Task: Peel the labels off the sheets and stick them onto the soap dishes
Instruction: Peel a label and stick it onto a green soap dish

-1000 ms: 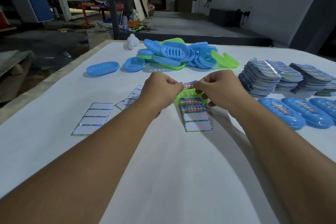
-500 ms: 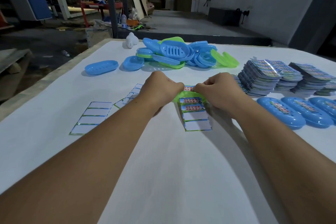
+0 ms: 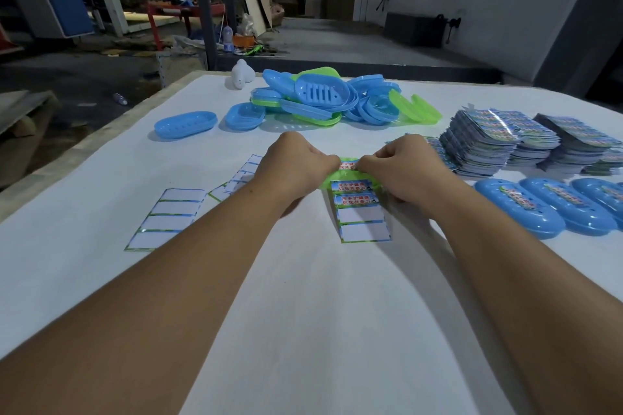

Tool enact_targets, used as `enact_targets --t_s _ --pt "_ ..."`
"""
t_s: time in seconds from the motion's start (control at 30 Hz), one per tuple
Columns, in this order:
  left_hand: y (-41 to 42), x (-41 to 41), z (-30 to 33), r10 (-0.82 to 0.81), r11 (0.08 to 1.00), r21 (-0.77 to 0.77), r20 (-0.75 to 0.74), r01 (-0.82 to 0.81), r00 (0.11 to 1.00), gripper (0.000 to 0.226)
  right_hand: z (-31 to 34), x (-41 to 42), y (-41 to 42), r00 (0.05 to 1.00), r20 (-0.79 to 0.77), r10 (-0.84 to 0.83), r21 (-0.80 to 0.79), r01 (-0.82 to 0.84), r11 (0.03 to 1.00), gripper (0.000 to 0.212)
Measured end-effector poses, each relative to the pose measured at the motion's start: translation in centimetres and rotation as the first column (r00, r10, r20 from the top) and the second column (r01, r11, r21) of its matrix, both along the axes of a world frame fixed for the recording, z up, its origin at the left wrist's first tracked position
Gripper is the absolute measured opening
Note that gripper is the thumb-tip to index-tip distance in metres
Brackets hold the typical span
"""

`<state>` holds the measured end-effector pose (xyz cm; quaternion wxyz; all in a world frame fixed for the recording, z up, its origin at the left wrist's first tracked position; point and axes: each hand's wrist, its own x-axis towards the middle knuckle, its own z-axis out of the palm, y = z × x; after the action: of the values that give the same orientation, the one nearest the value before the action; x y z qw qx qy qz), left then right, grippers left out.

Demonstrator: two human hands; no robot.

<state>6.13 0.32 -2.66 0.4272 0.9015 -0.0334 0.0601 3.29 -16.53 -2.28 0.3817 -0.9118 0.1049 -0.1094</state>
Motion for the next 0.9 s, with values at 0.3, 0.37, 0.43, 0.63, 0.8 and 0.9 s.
enact_targets --t_s 0.3,0.37,0.43,0.63,0.8,0.9 --pt "-0.1 -0.3 -0.4 0.018 0.999 0.044 0.067 -0.021 0.998 0.029 -0.1 0.1 0.3 0.999 0.033 -0.013 -0.067 0.015 0.998 0.033" --pt "-0.2 -0.3 -0.4 0.019 0.999 0.047 0.063 -0.023 0.998 0.030 -0.1 0.1 0.3 0.999 0.033 -0.025 -0.070 0.027 0.997 0.035" --pt "-0.1 -0.3 -0.4 0.017 0.999 0.048 0.061 -0.020 0.998 0.032 -0.1 0.2 0.3 0.999 0.028 -0.039 -0.063 0.041 0.997 0.040" --pt "-0.3 -0.3 -0.4 0.021 0.996 0.090 0.067 -0.027 0.998 0.031 0.0 0.1 0.5 0.998 0.024 -0.052 -0.112 0.054 0.992 0.040" --pt "-0.9 -0.2 -0.2 0.062 0.970 0.226 0.131 -0.091 0.989 0.033 -0.2 0.1 1.2 0.994 0.071 -0.077 -0.251 0.092 0.964 0.046" --pt "-1.2 -0.3 -0.1 0.077 0.945 0.303 0.165 -0.125 0.983 0.033 -0.3 0.2 1.6 0.990 0.092 -0.105 -0.306 0.128 0.943 0.045"
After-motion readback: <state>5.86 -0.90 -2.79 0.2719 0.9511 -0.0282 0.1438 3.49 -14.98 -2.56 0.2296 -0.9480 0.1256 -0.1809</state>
